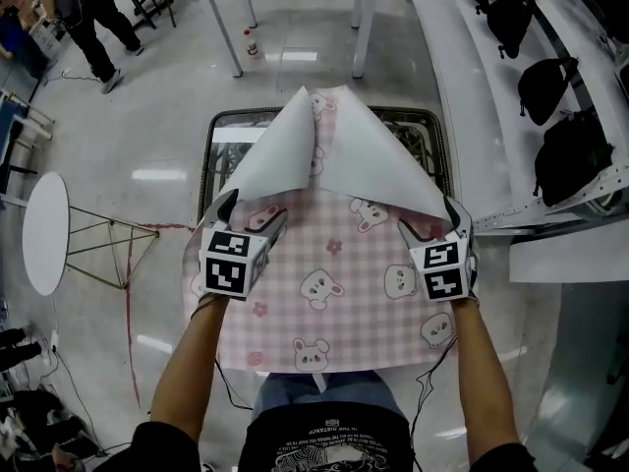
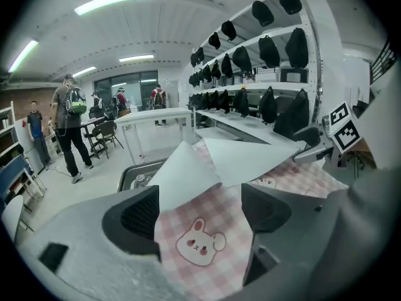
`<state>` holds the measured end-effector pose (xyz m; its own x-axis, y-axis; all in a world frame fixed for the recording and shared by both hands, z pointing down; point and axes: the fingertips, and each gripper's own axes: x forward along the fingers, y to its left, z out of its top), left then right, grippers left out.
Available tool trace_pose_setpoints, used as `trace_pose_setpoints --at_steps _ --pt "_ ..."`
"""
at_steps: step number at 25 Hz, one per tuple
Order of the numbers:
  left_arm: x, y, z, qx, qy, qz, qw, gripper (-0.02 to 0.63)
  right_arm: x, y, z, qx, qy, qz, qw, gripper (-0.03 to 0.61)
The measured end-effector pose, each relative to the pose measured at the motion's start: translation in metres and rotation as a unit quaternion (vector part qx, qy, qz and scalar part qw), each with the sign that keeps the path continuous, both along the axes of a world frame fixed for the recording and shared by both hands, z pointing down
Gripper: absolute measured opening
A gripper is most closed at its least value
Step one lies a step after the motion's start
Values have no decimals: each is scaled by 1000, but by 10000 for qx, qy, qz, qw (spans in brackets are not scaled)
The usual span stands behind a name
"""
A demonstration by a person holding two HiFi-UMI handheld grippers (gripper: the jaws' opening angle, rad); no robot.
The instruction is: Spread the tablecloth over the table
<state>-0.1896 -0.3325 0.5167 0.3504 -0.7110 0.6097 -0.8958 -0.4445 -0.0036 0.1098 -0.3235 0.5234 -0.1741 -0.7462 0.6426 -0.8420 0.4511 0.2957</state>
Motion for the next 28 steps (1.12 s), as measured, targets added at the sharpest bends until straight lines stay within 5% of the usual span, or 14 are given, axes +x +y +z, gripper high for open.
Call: trace_pose_setpoints --at_steps 14,28 --pt "50 -12 4 -3 282 336 9990 417 4 -16 2 -27 424 -421 9982 387" --pt "100 -36 28 -167 389 799 9959 405 31 -50 56 -147 2044 -1283 9703 353"
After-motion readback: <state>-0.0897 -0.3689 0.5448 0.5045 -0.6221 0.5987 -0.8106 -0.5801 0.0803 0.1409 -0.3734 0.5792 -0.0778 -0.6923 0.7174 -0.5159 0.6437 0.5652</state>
